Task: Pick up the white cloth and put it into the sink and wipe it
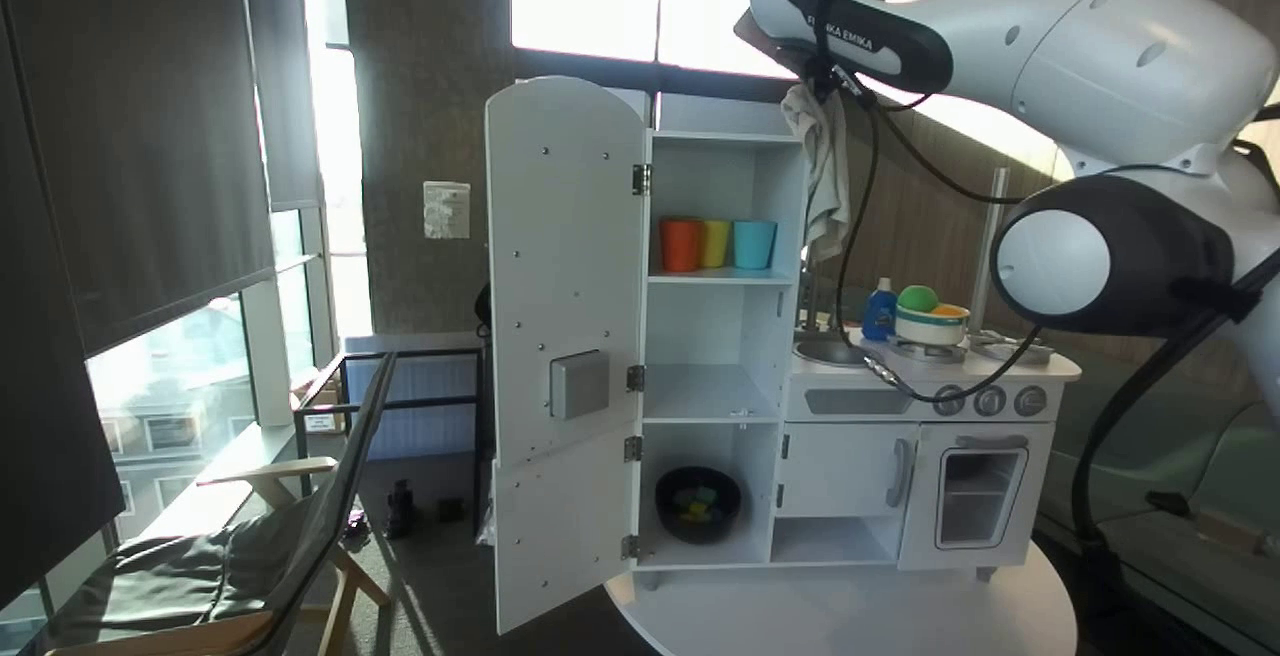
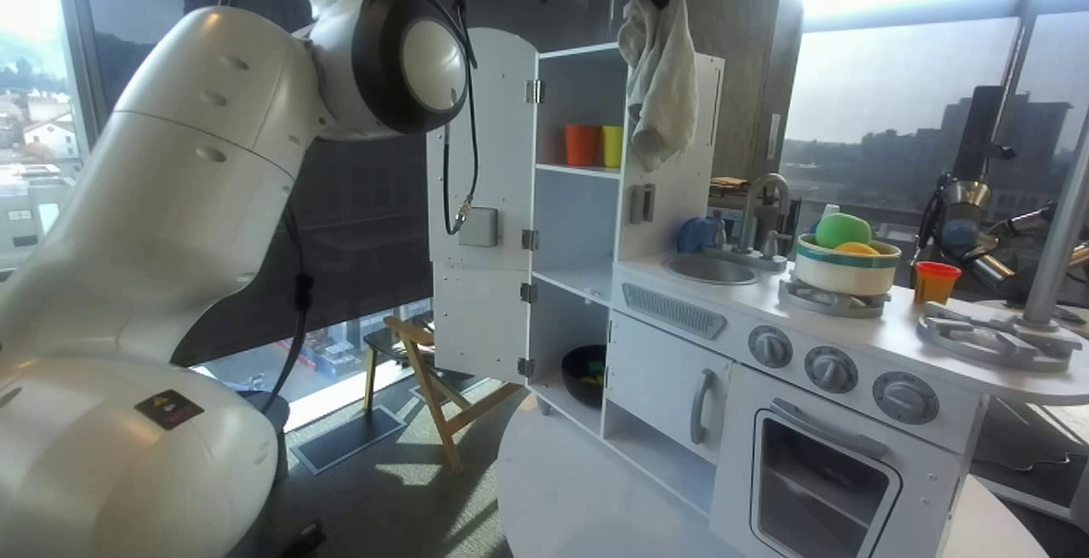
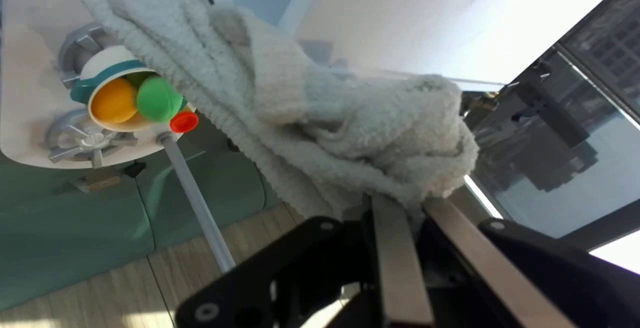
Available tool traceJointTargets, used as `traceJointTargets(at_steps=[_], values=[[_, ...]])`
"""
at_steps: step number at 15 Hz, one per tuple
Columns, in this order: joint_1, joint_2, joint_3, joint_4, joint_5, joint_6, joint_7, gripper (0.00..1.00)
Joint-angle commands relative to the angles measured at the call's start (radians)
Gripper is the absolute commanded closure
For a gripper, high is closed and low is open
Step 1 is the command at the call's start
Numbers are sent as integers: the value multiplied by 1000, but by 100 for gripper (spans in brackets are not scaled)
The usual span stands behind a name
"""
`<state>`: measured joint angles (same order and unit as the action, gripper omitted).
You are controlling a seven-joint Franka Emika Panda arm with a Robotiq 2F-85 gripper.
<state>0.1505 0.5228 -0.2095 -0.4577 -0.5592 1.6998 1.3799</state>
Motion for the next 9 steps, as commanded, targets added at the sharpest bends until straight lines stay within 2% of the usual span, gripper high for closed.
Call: traceJointTargets(at_steps=[1, 2, 4, 5, 9], values=[[-58, 36, 15, 31, 115, 94, -82, 92], [-65, 22, 7, 7, 130, 110, -91, 92], [-98, 38, 9, 36, 173, 106, -118, 92], [-108, 22, 11, 6, 191, 121, -131, 93], [-170, 61, 68, 29, 336, 118, -300, 93]])
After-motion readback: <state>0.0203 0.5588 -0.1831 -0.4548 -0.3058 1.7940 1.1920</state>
